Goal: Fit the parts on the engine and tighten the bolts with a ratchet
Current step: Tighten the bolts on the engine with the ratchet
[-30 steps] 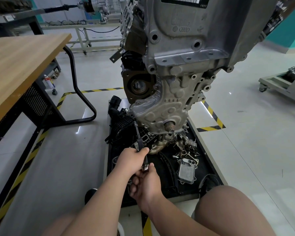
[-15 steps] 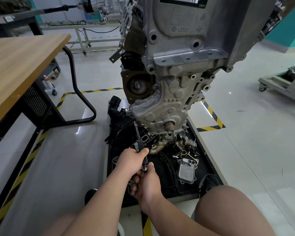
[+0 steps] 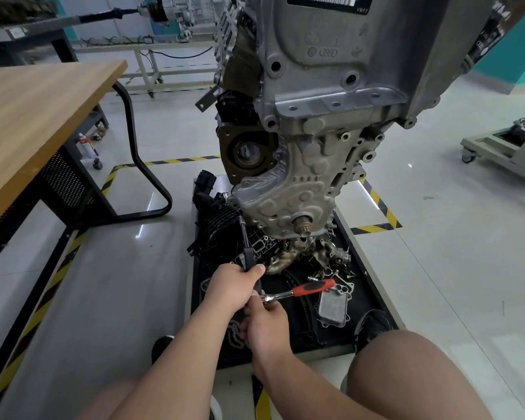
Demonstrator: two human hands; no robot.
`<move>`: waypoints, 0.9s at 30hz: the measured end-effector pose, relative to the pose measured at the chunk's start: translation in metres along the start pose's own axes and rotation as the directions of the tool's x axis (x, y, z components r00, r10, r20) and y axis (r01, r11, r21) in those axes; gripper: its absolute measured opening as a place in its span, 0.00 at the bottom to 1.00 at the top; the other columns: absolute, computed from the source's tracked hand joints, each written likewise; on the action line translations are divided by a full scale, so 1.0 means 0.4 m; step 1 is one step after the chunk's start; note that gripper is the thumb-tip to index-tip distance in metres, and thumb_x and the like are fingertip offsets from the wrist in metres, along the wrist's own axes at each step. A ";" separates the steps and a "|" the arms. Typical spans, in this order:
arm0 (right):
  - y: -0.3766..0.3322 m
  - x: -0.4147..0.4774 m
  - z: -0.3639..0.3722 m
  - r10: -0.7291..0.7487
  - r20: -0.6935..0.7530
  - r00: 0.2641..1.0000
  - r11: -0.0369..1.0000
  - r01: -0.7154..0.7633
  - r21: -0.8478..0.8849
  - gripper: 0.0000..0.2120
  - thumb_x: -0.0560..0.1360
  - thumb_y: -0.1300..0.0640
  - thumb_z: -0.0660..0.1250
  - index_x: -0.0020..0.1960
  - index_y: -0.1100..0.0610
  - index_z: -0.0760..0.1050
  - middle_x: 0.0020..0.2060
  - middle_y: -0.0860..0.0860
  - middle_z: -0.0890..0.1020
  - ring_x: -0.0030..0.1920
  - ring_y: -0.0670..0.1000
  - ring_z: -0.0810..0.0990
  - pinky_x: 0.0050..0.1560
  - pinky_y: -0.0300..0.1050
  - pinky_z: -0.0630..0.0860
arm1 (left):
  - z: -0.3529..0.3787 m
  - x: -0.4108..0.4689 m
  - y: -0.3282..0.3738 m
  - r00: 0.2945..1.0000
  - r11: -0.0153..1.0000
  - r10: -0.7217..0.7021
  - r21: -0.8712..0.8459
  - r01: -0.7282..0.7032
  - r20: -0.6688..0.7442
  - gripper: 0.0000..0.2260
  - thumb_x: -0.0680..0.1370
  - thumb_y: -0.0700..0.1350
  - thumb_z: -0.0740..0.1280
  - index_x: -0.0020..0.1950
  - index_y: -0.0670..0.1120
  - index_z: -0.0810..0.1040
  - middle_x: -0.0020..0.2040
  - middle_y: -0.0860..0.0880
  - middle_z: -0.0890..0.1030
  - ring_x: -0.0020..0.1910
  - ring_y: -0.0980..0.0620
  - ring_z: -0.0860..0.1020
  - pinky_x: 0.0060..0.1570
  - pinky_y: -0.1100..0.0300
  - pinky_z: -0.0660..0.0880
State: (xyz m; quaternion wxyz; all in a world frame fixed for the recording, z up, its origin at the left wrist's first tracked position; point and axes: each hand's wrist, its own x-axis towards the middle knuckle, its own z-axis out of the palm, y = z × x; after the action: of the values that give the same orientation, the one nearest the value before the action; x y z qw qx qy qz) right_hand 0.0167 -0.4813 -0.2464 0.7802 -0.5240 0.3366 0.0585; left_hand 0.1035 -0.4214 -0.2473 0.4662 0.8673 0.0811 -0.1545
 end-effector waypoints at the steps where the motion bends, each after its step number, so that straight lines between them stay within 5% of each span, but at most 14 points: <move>1: -0.002 0.001 0.000 -0.010 -0.015 1.000 1.000 0.010 -0.018 0.11 0.78 0.53 0.65 0.44 0.60 0.71 0.28 0.51 0.73 0.25 0.46 0.68 0.27 0.39 0.67 | 0.000 -0.001 0.001 1.000 1.000 0.000 0.001 0.000 -0.002 0.18 0.75 0.56 0.69 0.30 0.47 0.77 0.22 0.55 0.78 0.23 0.59 0.77 0.26 0.65 0.68; 10: 0.011 0.016 -0.002 -0.058 -0.051 0.997 0.998 0.056 -0.039 0.07 0.78 0.52 0.65 0.47 0.56 0.73 0.33 0.49 0.77 0.31 0.46 0.73 0.36 0.42 0.69 | 0.003 -0.001 0.007 1.000 1.000 -0.022 0.002 0.022 0.018 0.19 0.74 0.58 0.69 0.31 0.45 0.78 0.23 0.54 0.78 0.23 0.58 0.76 0.29 0.63 0.68; 15: 0.003 0.017 -0.002 0.011 -0.049 0.999 0.999 -0.010 0.039 0.15 0.81 0.49 0.59 0.47 0.61 0.75 0.25 0.48 0.76 0.23 0.46 0.70 0.25 0.39 0.68 | 0.005 0.000 0.008 0.999 1.000 -0.019 -0.002 0.019 0.036 0.21 0.74 0.59 0.69 0.28 0.46 0.72 0.19 0.55 0.70 0.17 0.59 0.68 0.22 0.66 0.64; 27: 0.003 0.032 0.008 0.242 0.083 0.967 0.942 -0.254 0.221 0.27 0.82 0.38 0.50 0.41 0.58 0.74 0.25 0.52 0.73 0.22 0.49 0.67 0.26 0.38 0.64 | 0.008 0.009 -0.001 1.000 1.000 0.009 0.014 -0.009 0.008 0.21 0.75 0.55 0.69 0.25 0.49 0.71 0.17 0.55 0.70 0.15 0.61 0.68 0.23 0.65 0.62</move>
State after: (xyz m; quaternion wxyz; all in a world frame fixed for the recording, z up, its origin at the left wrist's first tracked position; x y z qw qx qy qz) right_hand 0.0276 -0.4814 -0.2539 0.8308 -0.3820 0.3829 0.1313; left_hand 0.1061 -0.4239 -0.2504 0.4612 0.8703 0.0744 -0.1563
